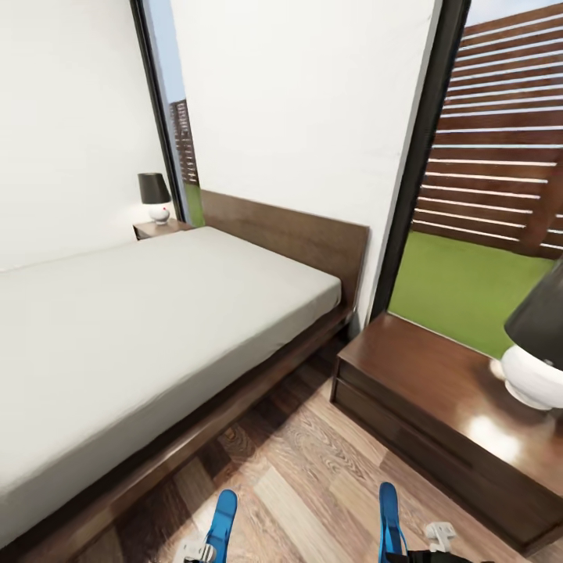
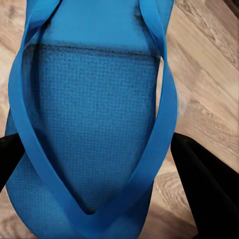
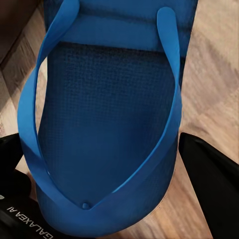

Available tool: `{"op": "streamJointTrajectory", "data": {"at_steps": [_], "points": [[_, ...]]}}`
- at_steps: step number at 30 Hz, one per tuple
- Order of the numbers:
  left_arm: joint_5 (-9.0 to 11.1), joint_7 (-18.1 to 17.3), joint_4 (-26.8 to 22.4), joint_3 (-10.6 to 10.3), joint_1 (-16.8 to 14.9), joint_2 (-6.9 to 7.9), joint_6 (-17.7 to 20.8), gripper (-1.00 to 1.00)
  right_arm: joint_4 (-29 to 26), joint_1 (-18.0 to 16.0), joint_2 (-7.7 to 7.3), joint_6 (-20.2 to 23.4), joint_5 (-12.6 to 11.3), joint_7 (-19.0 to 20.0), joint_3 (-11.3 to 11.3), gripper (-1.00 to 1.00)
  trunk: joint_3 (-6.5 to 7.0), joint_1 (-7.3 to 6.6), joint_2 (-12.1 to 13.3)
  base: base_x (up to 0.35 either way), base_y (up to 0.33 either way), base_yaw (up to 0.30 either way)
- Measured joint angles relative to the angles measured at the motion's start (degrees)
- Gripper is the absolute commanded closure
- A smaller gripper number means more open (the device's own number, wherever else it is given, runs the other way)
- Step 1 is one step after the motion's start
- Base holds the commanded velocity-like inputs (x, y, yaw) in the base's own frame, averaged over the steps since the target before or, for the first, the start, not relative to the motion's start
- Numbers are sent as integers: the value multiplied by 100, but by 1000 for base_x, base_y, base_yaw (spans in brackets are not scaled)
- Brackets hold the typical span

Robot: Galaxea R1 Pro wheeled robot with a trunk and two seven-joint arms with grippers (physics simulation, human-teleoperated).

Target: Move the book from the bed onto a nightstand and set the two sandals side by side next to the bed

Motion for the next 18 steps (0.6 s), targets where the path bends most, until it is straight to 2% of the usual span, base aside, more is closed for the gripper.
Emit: {"op": "streamJointTrajectory", "data": {"at_steps": [9, 13, 18], "points": [[0, 2, 0, 0, 0, -4, -4, 100, 0, 0, 0, 0, 0, 0, 0, 100, 0, 0, 0, -5, 0, 297], [-1, 0, 0, 1, 0, -2, -3, 100, -1, 1, 0, 0, -4, 0, -5, 100, 0, 2, 0, -171, 0, 297], [0, -1, 0, -1, 0, -1, -4, 100, -1, 0, 0, 0, -3, 0, -5, 100, 0, 0, 0, -52, 0, 297]]}}
